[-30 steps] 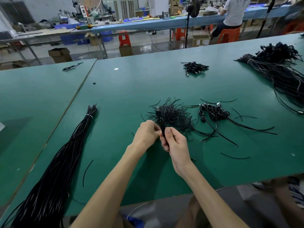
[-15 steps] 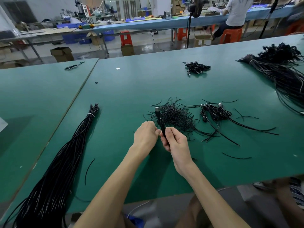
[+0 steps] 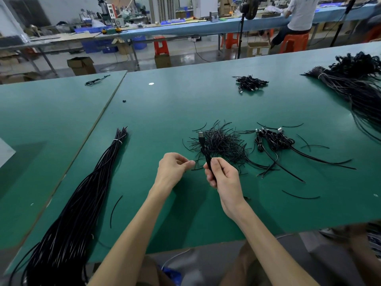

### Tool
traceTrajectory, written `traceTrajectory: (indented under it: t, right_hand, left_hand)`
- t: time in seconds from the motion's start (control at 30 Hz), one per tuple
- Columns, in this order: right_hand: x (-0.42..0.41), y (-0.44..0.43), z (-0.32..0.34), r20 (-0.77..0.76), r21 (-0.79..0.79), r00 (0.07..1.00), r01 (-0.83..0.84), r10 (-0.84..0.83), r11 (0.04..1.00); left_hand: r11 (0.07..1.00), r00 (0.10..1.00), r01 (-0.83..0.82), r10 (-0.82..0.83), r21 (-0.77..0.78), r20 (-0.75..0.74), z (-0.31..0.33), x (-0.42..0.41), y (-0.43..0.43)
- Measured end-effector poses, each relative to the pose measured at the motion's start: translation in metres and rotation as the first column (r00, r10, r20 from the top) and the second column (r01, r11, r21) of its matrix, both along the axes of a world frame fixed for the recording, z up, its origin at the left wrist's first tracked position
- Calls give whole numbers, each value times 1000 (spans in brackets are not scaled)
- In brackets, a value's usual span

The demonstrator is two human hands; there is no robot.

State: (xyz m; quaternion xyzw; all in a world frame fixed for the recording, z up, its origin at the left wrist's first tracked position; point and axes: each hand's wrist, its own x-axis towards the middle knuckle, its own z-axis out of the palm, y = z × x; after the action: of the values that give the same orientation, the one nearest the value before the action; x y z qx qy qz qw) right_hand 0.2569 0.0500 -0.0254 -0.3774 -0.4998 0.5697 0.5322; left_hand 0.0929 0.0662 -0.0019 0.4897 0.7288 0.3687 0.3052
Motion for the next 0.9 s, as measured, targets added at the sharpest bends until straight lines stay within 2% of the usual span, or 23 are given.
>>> traceTrajectory:
  t: [0.73,0.8,0.9]
  right_hand:
    - [0,0,0,22,6,1000,-6,6,1000]
    - [0,0,0,35,13,999,-5,4,1000]
    - [-1,-1,-1,74,29,997,-7,5,1000]
  left_hand:
    - [984,973,-77,39,159,228,-13,-4,-6]
    - [991,957,-23,-16,131,291,-8,-3,-10]
    - [978,923,167,-199,123,329,-1,-1,-19]
